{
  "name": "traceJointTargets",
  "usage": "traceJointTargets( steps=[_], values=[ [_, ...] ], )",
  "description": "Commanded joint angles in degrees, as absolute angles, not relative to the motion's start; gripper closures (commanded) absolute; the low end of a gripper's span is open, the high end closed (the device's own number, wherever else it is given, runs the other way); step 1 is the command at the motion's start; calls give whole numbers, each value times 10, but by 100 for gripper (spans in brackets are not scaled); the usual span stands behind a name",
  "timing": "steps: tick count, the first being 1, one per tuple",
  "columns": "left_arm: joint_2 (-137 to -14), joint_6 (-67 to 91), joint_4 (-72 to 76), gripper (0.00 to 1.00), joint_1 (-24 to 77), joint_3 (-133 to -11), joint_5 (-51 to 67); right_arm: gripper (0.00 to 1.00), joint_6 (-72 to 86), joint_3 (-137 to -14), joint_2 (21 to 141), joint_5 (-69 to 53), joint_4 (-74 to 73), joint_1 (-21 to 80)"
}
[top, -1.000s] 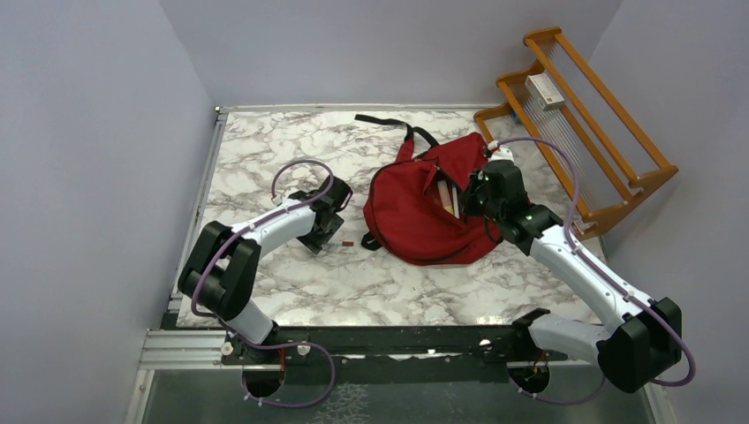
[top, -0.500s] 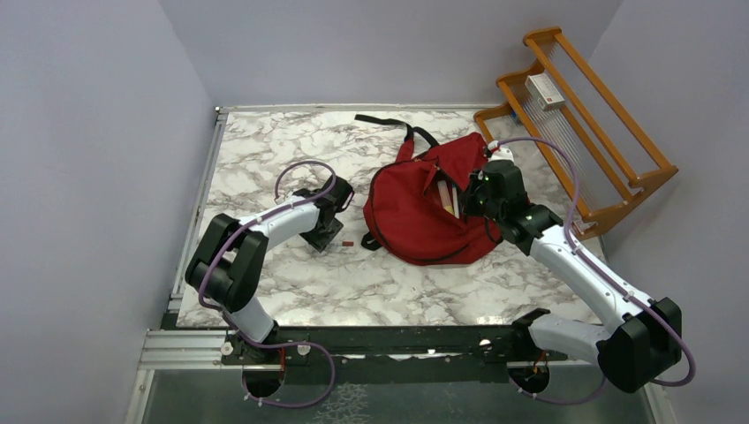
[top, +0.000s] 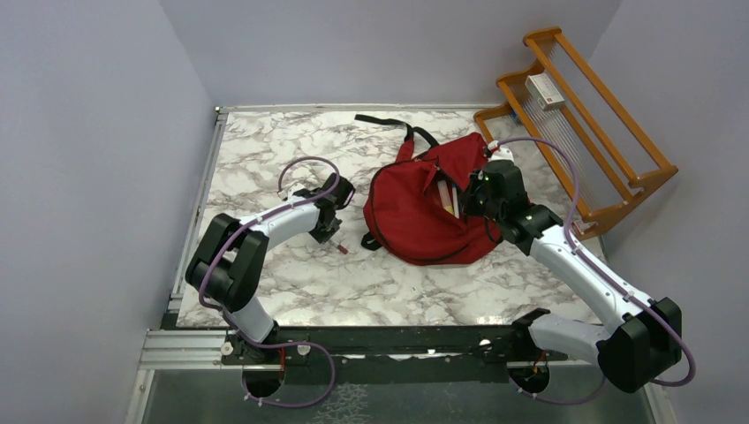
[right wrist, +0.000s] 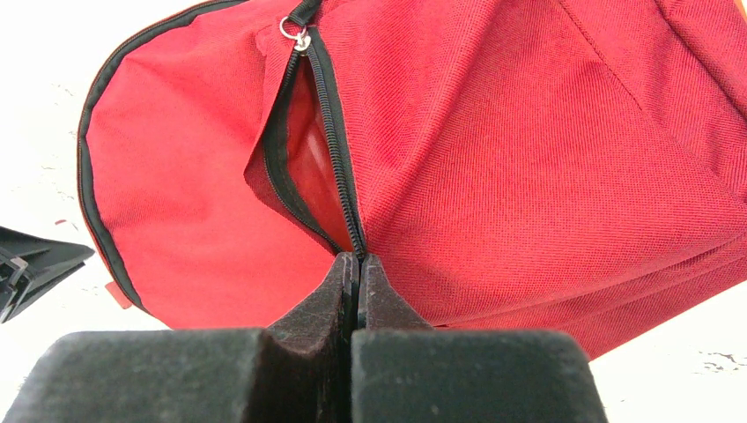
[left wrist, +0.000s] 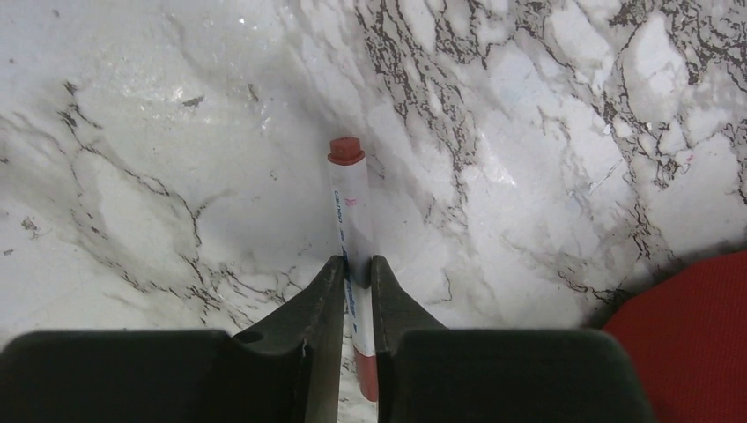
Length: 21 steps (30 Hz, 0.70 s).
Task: Pack the student bag
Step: Pick up the stationery from the center of the board.
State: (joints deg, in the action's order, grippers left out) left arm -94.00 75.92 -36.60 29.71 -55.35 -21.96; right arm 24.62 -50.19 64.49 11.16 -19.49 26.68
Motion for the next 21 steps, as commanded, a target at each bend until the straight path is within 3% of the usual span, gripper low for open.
traceJointTargets(
  steps=[1,10,14,21],
  values=[
    [-934,696,-335,86,294,-548,-260,100,252,-503,641,113,-200,271],
    [-1000,368,-280,87,277,-629,-163,100,252,-503,641,112,-198,271],
    [-1028,307,-277,87,264,-643,-104,100,253,-502,639,112,-200,271],
    [-1050,269,-276,86,258,-646,-102,100,250,-501,634,122,-206,271]
  ],
)
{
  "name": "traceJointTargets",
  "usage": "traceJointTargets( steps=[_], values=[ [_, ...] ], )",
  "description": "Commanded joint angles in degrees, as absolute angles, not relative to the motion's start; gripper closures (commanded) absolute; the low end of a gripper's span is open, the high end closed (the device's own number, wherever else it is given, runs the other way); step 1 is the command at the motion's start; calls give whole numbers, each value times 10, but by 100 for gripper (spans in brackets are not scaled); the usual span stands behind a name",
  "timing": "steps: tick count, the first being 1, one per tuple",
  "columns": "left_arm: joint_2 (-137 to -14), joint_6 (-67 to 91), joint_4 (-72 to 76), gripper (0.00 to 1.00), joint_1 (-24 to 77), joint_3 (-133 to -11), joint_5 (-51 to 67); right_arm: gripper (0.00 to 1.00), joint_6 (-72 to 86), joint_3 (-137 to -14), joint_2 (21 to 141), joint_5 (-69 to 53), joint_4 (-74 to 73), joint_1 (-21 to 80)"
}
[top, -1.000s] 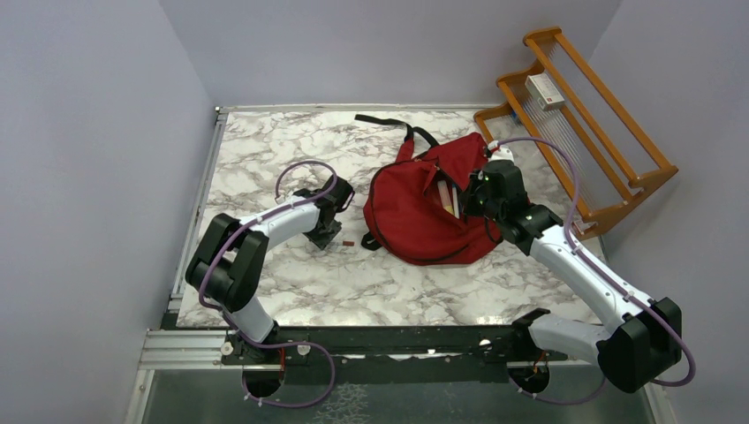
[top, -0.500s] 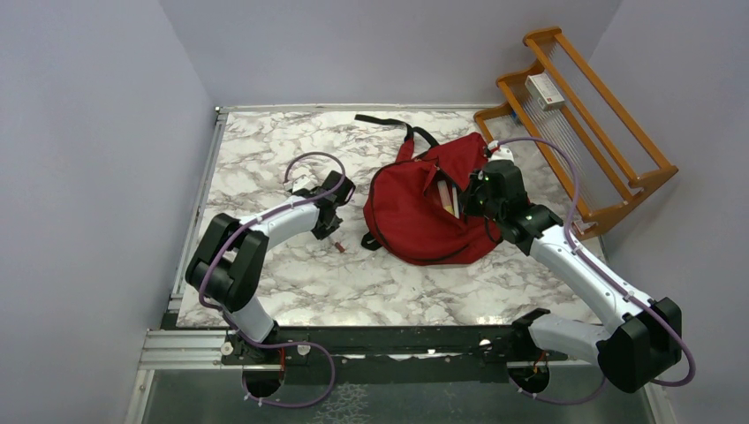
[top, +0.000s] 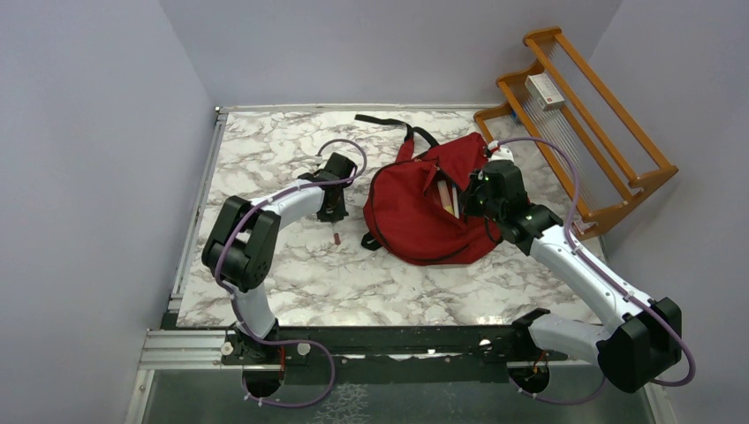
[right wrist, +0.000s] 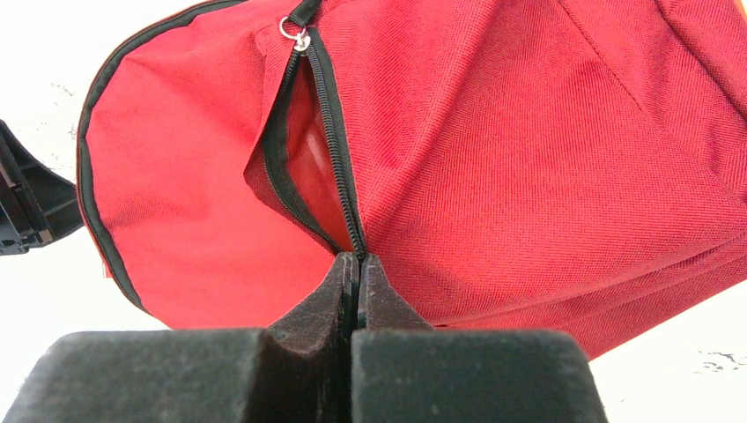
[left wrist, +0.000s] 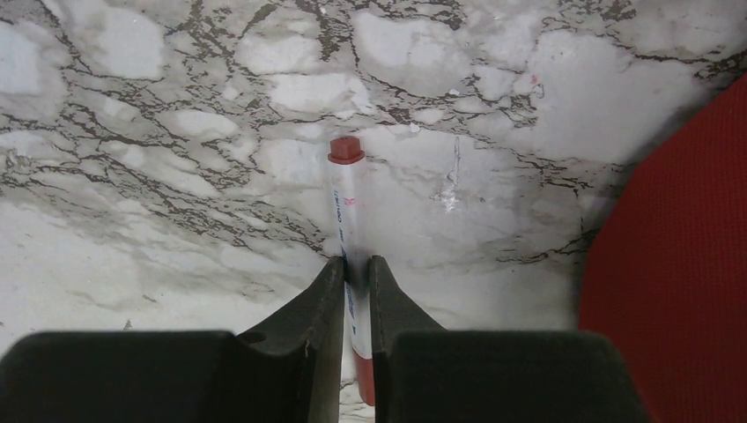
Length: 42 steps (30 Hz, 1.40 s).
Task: Pack the student bag
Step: Pick up the stationery from the center of the board.
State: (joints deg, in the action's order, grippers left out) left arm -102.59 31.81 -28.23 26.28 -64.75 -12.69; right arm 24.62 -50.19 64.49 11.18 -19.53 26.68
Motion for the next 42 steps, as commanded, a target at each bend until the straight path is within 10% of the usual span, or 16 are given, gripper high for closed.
traceJointTargets(
  steps=[1,11,28,42],
  values=[
    [-1052,268,-276,84,258,-646,-102,100,250,-501,634,123,-207,271],
    [-1059,272,-276,66,257,-629,-113,100,252,-499,634,119,-204,270],
    [-983,235,-269,94,256,-652,-100,99,252,-501,628,118,-207,271],
    [-847,269,-78,100,258,-667,182,99,239,-522,630,128,-209,270]
  ],
)
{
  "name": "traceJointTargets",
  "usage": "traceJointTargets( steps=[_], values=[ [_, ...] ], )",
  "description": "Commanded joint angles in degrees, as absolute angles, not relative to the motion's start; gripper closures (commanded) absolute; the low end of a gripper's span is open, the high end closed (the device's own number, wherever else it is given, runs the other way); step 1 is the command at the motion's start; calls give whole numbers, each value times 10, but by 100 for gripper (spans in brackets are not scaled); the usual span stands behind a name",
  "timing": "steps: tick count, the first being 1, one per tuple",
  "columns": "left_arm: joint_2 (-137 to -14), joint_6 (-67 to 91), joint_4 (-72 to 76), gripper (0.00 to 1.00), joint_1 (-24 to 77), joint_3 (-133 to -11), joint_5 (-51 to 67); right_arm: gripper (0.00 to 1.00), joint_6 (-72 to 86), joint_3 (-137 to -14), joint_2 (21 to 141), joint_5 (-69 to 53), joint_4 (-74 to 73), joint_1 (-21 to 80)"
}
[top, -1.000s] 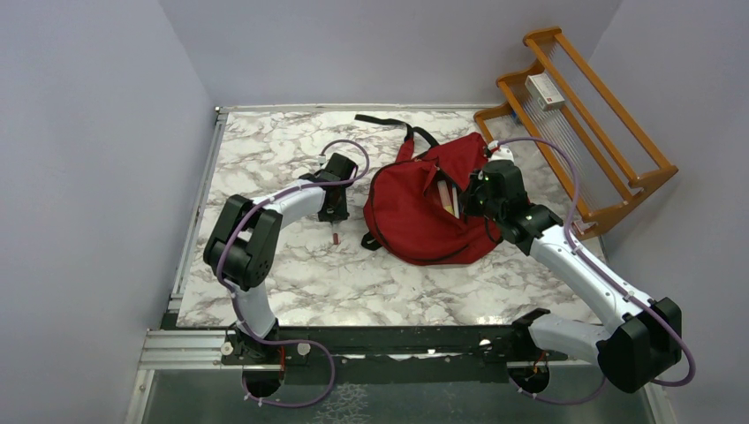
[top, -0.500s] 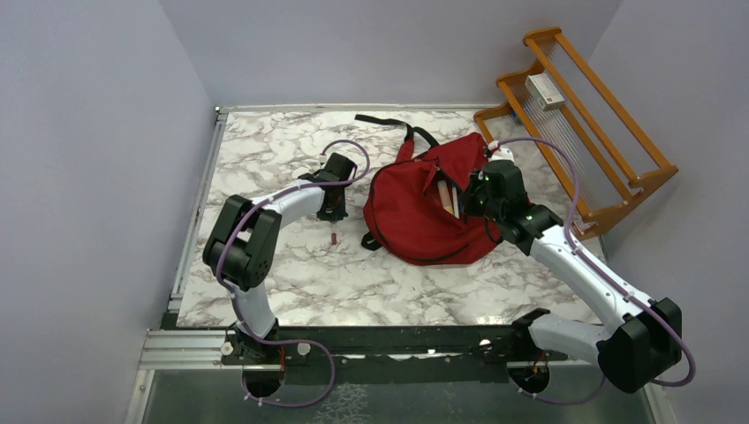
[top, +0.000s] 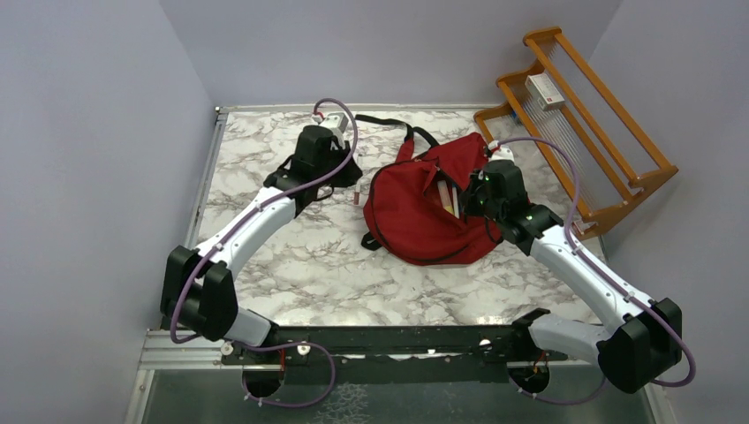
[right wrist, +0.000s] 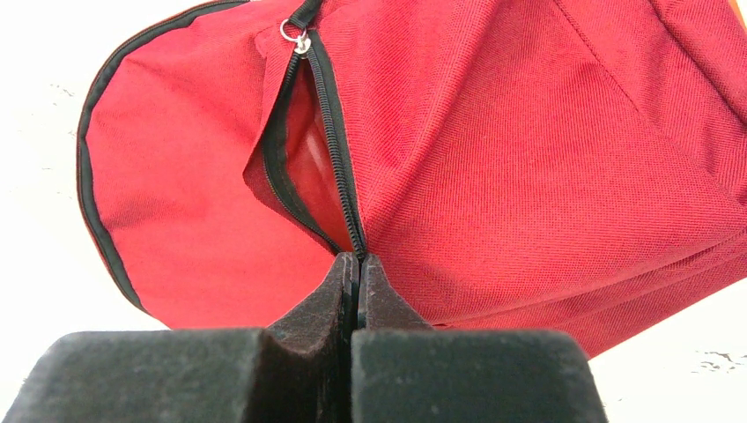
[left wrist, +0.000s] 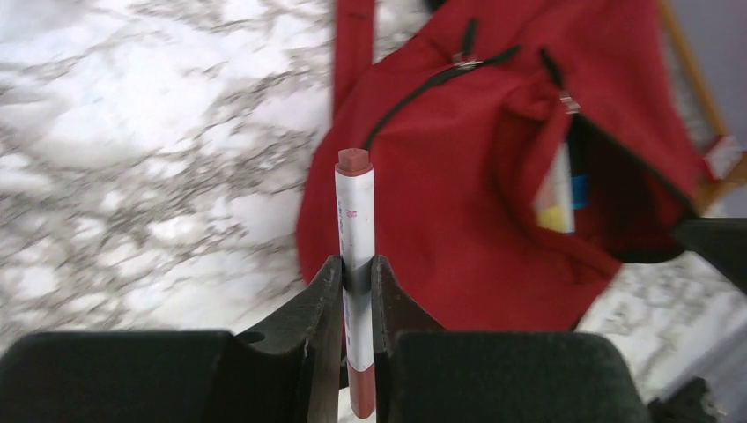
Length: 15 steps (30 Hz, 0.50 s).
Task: Pack the student bag
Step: Pick up the stationery from the center of the board, then place the stationery in the student bag.
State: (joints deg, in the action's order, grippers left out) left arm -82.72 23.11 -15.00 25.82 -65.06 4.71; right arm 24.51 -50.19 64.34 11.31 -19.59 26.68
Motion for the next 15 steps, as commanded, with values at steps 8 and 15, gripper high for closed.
traceJointTargets(
  steps=[8,15],
  values=[
    [-937,388,-38,100,327,-701,246,100,237,-526,630,127,-208,270],
    [-1007,512,-22,100,385,-740,242,100,239,-525,632,127,-205,271]
  ],
)
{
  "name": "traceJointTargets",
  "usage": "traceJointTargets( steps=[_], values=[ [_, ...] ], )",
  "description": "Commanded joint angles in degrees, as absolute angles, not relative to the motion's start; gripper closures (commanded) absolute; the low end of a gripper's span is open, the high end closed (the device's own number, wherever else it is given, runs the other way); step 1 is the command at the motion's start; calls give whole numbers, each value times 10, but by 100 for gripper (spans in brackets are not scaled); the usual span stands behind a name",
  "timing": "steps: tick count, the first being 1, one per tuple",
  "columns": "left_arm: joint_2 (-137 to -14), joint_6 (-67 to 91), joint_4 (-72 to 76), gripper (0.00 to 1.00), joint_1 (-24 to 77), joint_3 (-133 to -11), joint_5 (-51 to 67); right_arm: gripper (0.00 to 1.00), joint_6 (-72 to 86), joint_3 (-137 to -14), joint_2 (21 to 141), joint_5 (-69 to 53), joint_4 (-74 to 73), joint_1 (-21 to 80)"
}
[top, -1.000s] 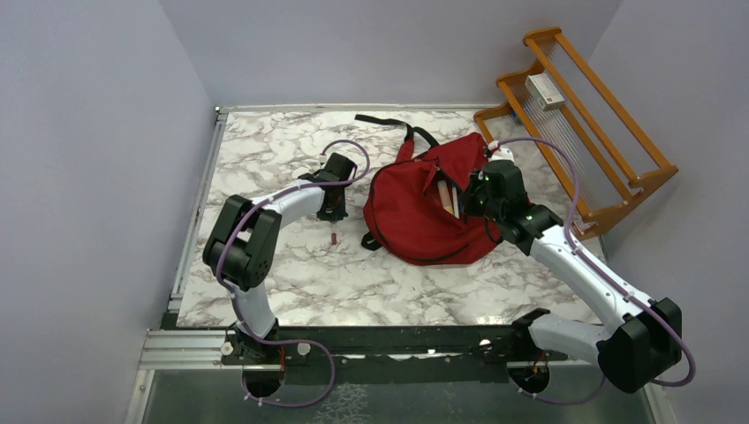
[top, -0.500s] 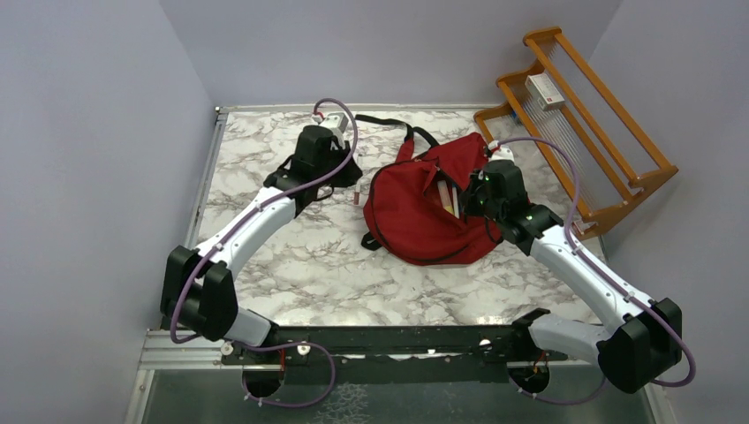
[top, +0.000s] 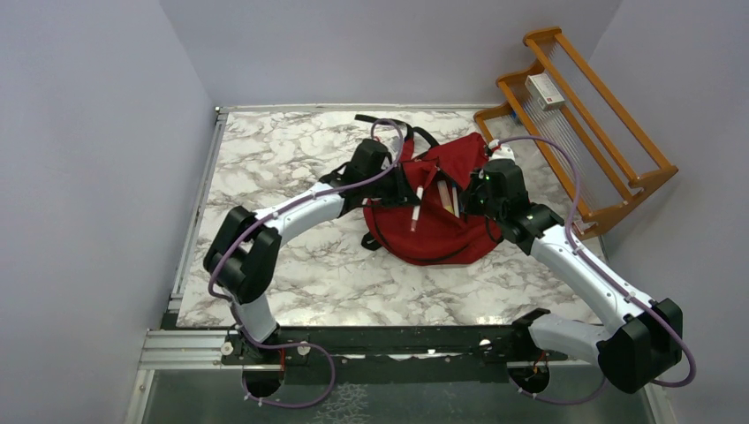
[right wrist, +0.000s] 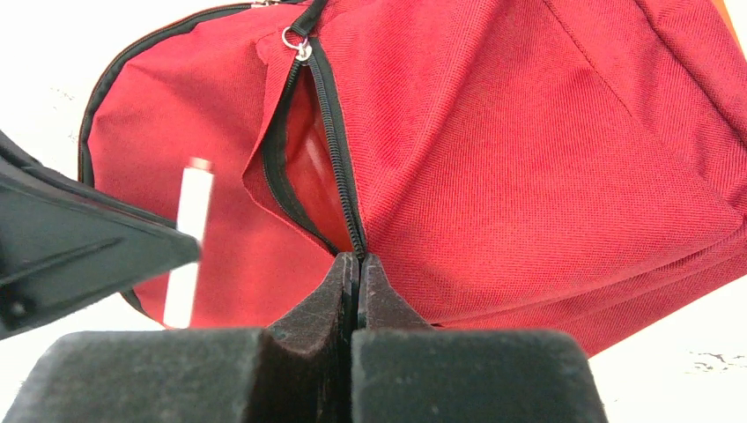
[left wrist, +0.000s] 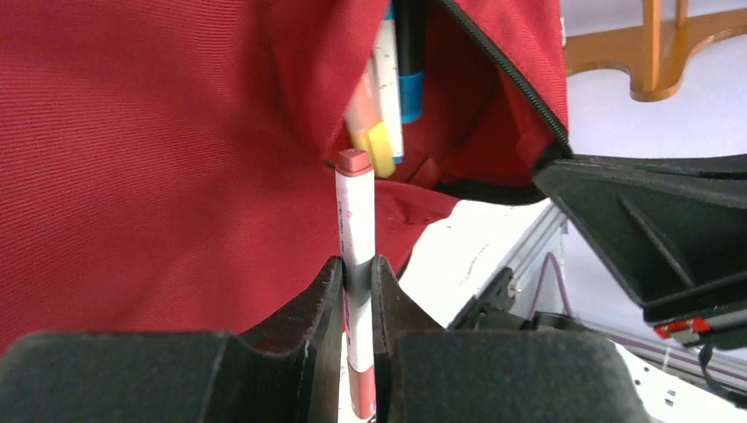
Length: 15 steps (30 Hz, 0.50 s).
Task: Pack the student bag
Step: Place the stationery in the student bag.
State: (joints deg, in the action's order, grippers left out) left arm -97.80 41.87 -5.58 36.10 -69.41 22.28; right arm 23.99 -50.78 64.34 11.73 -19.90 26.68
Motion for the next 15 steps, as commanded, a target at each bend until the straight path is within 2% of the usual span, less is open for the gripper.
traceJointTargets(
  steps=[1,15],
  values=[
    [-1015,522,-23,100,392,-748,237,100,240,-526,632,125,-205,271],
    [-1108,633,-68,100,418,-854,159,99,250,-521,625,115,-207,271]
  ],
)
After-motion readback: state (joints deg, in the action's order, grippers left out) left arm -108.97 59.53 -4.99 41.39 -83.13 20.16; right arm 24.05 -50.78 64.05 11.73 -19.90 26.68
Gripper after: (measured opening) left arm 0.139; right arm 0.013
